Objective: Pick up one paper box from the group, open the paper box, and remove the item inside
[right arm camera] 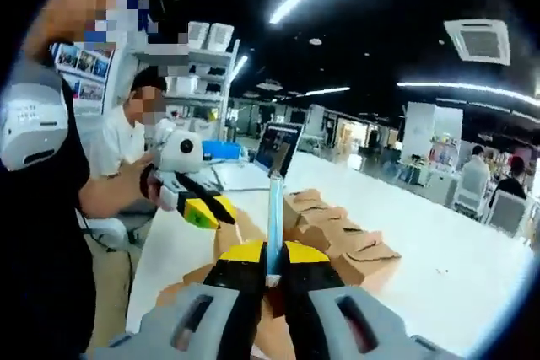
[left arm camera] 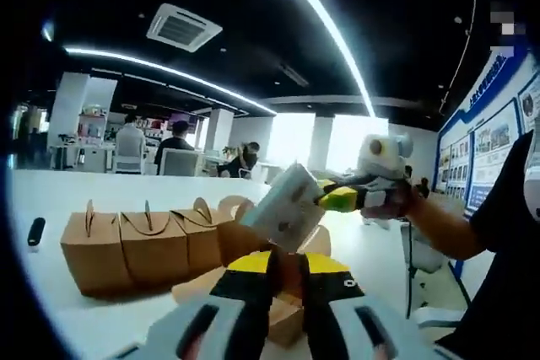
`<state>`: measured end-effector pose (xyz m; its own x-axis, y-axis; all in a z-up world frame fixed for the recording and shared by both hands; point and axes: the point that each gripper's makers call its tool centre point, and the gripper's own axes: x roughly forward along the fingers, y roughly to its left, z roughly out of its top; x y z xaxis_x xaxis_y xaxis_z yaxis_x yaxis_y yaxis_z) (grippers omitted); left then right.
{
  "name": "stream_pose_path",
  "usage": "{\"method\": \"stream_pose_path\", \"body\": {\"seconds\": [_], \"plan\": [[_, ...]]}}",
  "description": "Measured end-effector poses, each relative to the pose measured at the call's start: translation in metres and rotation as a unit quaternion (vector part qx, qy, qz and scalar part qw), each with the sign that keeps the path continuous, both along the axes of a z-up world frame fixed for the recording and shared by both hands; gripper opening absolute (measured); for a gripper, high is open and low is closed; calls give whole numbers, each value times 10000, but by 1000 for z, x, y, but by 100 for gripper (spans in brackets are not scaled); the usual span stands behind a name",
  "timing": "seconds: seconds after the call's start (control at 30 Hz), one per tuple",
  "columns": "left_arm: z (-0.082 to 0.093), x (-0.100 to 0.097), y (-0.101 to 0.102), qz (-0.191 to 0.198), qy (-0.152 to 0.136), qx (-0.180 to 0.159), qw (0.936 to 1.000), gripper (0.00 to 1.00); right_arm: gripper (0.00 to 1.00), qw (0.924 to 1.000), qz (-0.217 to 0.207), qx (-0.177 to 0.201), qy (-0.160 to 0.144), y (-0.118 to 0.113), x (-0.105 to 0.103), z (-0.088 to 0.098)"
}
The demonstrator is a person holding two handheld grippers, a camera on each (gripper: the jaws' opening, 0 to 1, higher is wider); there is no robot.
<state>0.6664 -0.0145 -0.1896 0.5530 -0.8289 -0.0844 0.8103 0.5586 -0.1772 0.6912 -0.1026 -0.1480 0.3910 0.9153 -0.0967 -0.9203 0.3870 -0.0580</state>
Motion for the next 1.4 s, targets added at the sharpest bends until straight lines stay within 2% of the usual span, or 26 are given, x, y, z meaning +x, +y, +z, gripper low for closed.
{"method": "stream_pose_path", "body": {"seconds": [0.1, 0.23, 0.33, 0.4, 0.43, 0.47, 0.5, 0.57, 0.63, 0.67, 0.7, 0.73, 0.83, 0.9, 1.0, 1.1, 1.13, 1.17, 1.23, 1.27, 1.4], "plan": [[-3, 3, 5, 177, -36, 88, 9998, 16, 8, 9967, -108, 689, 419, -7, 2, 3], [1, 0, 8, 252, -201, 20, 9995, 16, 8, 9867, -67, 1474, 681, -14, -2, 10], [3, 0, 14, 350, -182, -296, 9988, 16, 8, 9661, -43, 2263, 1242, -15, -9, 14], [2, 1, 20, 524, -220, -336, 9978, 16, 8, 9469, -72, 2766, 1638, -16, -13, 14], [1, 0, 22, 583, -214, -350, 9975, 16, 8, 9412, -82, 2898, 1736, -15, -14, 13], [1, -1, 24, 652, -226, -355, 9970, 16, 8, 9303, -73, 3109, 1944, -14, -16, 11], [0, -1, 27, 770, -293, -265, 9962, 16, 8, 9237, -25, 3206, 2096, -12, -18, 8], [-1, -3, 30, 893, -496, -48, 9948, 16, 8, 9217, -84, 3195, 2197, -10, -16, 0], [-2, -6, 30, 987, -501, 34, 9938, 16, 8, 9223, -156, 3152, 2231, -9, -18, -3], [-2, -8, 30, 1030, -553, 116, 9931, 16, 8, 9184, -179, 3226, 2283, -10, -20, -2], [-1, -9, 30, 1041, -587, 172, 9927, 16, 9, 9088, -162, 3426, 2377, -11, -22, 3], [-1, -11, 29, 1051, -645, 259, 9920, 16, 9, 8953, -77, 3695, 2486, -13, -27, 9], [2, -20, 27, 1077, -754, 359, 9907, 16, 9, 8806, -36, 3949, 2619, -16, -36, 14], [5, -27, 26, 1093, -827, 319, 9900, 16, 9, 8786, -52, 3951, 2682, -15, -48, 14], [5, -37, 23, 1004, -925, 234, 9904, 16, 9, 8804, -83, 3887, 2716, -13, -67, 11], [-6, -40, 27, 1032, -708, 154, 9920, 16, 9, 8902, -269, 3642, 2725, -12, -82, 1], [-10, -39, 29, 1096, -666, 166, 9916, 16, 9, 8908, -296, 3616, 2736, -13, -88, -2], [-12, -40, 31, 1141, -615, 155, 9914, 16, 9, 8905, -313, 3610, 2752, -13, -93, -4], [-10, -44, 33, 1165, -604, 92, 9913, 16, 9, 8827, -322, 3697, 2883, -16, -102, -10], [-7, -46, 33, 1172, -627, 37, 9911, 16, 9, 8812, -351, 3711, 2907, -18, -105, -13], [0, -55, 30, 1147, -765, 18, 9905, 16, 9, 8812, -462, 3645, 2975, -20, -111, -26]]}}
